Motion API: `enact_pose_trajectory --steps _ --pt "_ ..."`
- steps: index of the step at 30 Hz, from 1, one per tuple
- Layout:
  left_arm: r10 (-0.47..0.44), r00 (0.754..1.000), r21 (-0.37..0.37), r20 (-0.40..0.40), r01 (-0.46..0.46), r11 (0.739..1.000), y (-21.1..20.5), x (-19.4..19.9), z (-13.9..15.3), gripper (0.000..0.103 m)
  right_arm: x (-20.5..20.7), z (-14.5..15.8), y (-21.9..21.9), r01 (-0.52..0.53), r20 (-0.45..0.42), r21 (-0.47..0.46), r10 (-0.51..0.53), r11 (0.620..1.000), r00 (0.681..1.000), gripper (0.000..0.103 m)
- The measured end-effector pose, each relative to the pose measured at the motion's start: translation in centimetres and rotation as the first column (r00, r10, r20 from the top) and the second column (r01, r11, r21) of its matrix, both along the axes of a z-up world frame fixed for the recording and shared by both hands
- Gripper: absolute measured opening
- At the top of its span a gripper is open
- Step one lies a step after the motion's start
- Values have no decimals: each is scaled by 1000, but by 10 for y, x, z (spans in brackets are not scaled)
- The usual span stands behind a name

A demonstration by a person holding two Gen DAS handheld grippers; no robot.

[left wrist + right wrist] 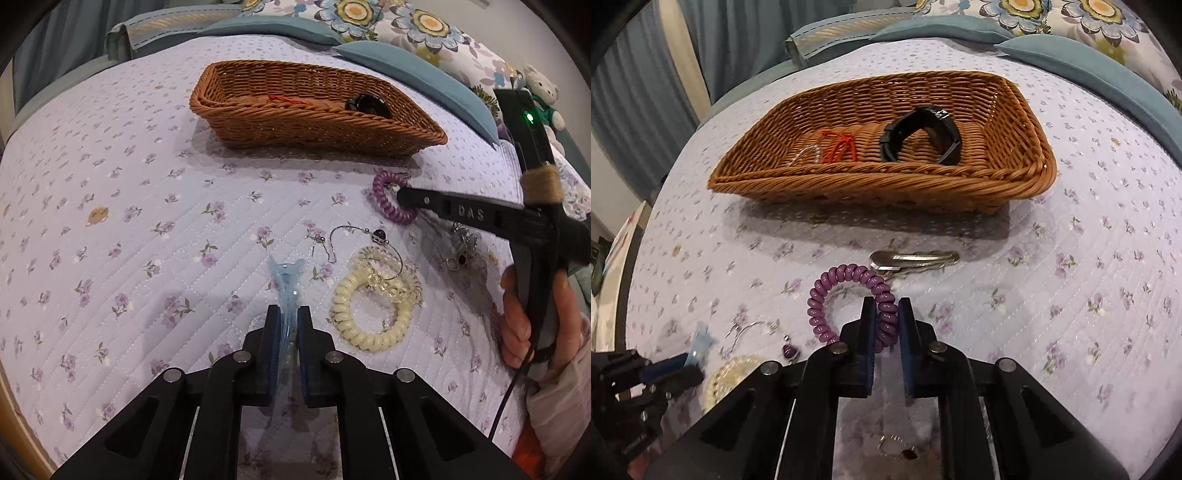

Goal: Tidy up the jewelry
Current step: 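Grasp the purple coil hair tie with the right gripper while the left grasps the blue hair clip, then release the purple hair tie and blue clip into the basket with both grippers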

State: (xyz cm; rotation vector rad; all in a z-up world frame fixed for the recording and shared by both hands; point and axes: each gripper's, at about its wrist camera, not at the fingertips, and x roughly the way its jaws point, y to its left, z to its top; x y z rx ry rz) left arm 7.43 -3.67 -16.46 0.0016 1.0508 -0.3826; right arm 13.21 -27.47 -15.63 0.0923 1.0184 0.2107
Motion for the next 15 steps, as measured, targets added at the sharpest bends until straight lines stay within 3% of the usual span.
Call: enact_pose_trajectory --steps 7,15 --pt "33 998 -47 57 -31 998 8 -4 15 8 -20 15 -9 -13 22 53 12 999 1000 15" --pt "64 992 -173 107 -44 984 20 1 49 8 -32 74 -11 -43 139 89 30 995 990 15"
